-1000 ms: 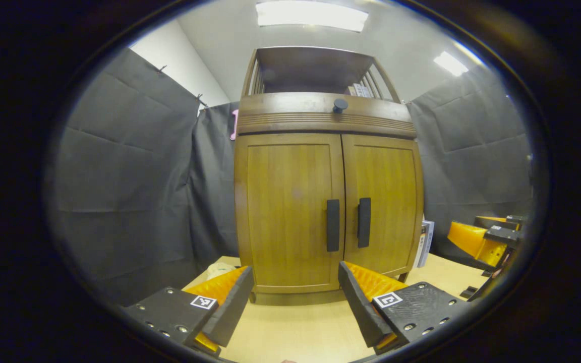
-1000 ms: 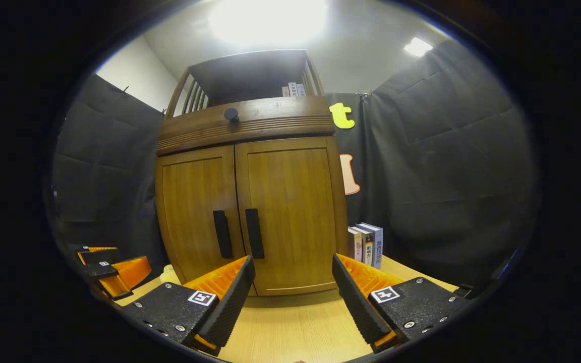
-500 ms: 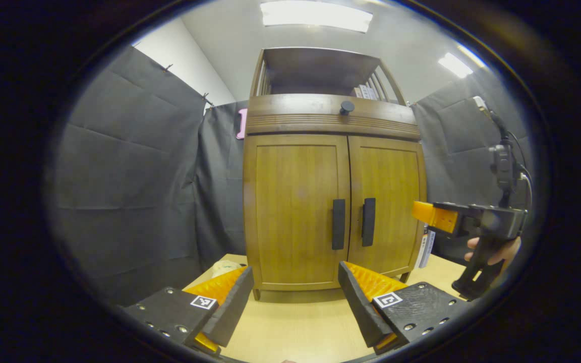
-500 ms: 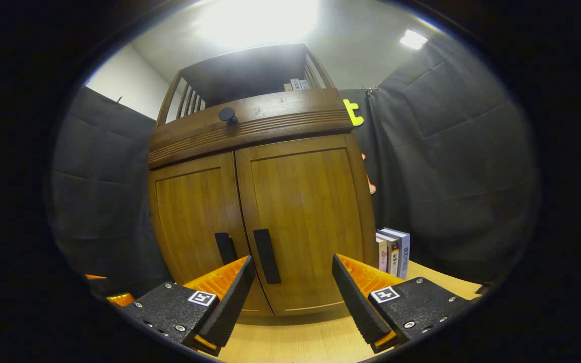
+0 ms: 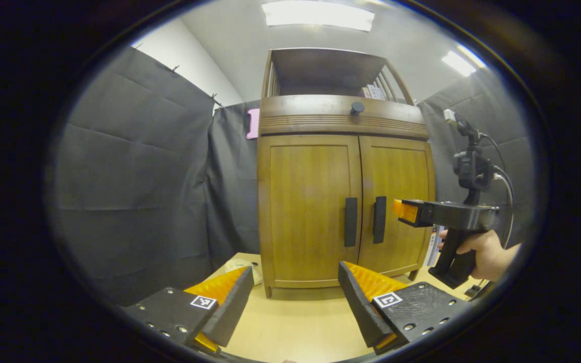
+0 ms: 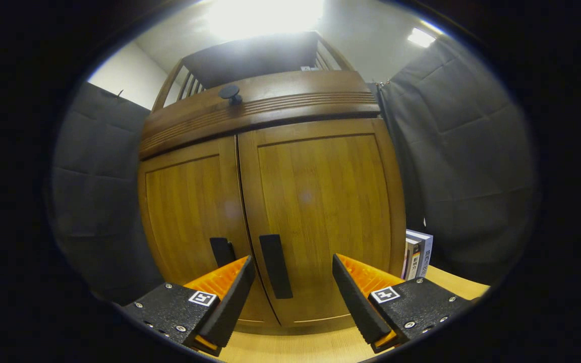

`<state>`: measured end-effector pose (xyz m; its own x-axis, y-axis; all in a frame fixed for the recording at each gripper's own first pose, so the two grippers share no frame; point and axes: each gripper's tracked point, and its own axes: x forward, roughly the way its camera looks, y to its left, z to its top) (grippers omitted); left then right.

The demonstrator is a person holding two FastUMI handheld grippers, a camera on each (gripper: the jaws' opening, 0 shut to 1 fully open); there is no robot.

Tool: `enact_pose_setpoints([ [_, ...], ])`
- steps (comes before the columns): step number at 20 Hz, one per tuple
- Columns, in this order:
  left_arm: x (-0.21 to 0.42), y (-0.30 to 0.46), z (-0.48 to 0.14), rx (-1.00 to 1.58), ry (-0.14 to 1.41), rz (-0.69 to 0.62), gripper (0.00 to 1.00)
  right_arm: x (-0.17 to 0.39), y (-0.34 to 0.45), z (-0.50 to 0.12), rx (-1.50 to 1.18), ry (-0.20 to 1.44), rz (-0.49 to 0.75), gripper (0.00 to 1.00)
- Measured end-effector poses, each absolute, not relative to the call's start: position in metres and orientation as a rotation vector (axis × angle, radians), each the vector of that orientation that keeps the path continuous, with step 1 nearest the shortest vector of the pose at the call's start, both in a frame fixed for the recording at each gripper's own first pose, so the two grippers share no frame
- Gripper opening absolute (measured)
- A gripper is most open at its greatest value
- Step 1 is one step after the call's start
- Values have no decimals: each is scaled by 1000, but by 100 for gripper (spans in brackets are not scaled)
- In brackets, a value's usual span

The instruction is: Open the right door of the double-door shoe cabinet with the right hand, and open the left door with the left hand.

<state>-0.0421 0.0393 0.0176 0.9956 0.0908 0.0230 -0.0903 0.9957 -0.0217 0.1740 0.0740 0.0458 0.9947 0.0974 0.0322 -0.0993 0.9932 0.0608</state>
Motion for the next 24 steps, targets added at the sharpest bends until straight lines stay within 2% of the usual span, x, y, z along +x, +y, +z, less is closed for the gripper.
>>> enact_pose_setpoints([
  [1,-43,42,19,-20,-24,96,96,180,76,44,57,-26,98,95],
  [3,-44,46,17,-20,-22,108,96,190,80,40,51,-18,106,95],
  [4,-45,48,14,-21,-20,112,96,197,82,39,48,-16,111,90],
  [6,-45,51,12,-24,-14,119,98,210,86,34,34,1,114,93],
  [7,-46,54,11,-25,-11,123,99,216,88,29,30,18,118,87],
  [8,-46,57,10,-25,-11,128,100,221,91,25,33,33,128,88],
  [12,-63,67,13,-23,-7,155,100,236,104,6,48,91,166,81],
  [14,-76,73,16,-26,0,167,100,243,113,-1,51,120,161,72],
  [16,-86,79,15,-27,8,179,100,250,118,1,72,132,151,57],
  [17,-92,82,14,-23,12,184,100,253,120,2,83,136,144,44],
  [20,-101,90,13,-24,16,193,98,255,120,3,67,139,164,38],
  [21,-100,92,13,-29,15,194,97,254,118,3,50,139,172,28],
  [24,-88,89,10,-34,11,187,96,250,116,1,31,148,177,21],
])
